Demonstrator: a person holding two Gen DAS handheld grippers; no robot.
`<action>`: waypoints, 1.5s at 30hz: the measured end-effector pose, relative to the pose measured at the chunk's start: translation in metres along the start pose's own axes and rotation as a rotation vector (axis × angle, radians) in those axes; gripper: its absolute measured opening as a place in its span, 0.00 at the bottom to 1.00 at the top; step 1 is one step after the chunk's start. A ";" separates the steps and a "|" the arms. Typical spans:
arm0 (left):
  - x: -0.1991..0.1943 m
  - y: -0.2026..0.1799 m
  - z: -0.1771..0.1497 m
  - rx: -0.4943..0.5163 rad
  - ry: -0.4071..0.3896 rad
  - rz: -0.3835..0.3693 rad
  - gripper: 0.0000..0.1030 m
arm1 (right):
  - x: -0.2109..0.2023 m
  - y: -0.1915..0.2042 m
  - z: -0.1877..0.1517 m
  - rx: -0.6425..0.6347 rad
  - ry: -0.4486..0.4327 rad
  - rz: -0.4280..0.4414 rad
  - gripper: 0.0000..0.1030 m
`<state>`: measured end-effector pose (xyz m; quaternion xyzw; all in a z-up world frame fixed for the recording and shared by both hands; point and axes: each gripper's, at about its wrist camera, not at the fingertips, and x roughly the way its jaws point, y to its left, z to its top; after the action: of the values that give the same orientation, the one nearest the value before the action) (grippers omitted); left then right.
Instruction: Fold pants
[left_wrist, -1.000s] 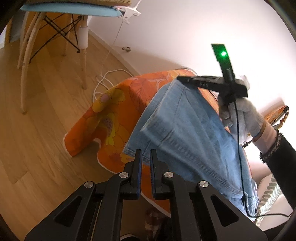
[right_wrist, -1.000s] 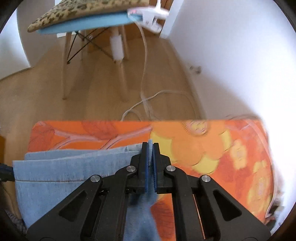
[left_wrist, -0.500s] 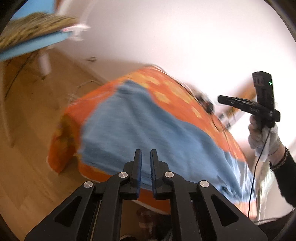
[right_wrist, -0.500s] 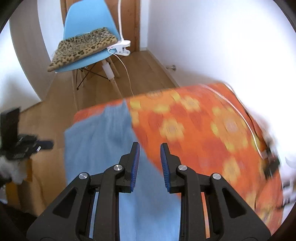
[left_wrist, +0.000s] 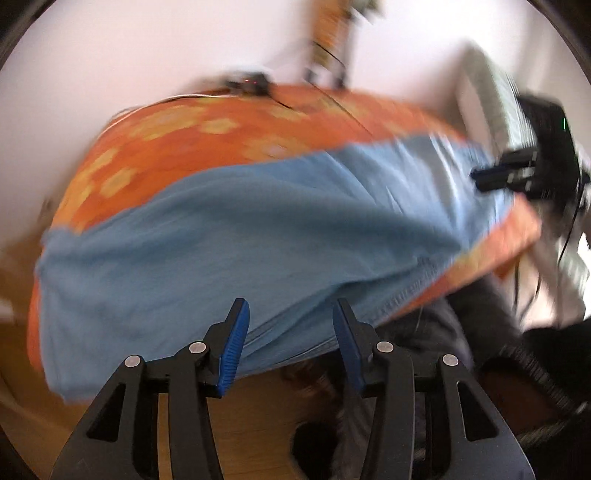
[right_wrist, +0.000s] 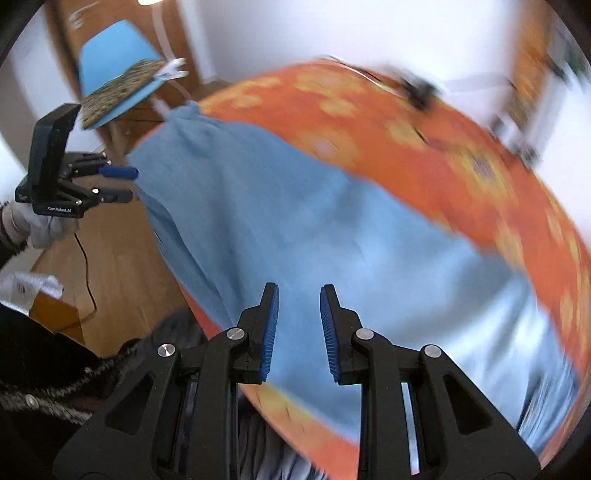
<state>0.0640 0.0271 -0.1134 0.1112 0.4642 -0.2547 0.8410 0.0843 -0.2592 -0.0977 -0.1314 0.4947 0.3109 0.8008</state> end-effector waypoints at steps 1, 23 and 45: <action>0.005 -0.007 0.004 0.046 0.019 0.011 0.44 | -0.004 -0.009 -0.016 0.043 0.000 -0.004 0.23; 0.056 -0.037 0.014 0.400 0.317 0.077 0.04 | 0.032 0.063 -0.065 -0.287 0.025 -0.024 0.23; 0.047 -0.049 -0.015 0.424 0.314 0.080 0.06 | 0.046 0.053 -0.058 -0.280 0.094 0.010 0.20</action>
<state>0.0476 -0.0232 -0.1585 0.3415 0.5206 -0.2923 0.7259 0.0243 -0.2319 -0.1602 -0.2536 0.4842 0.3745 0.7490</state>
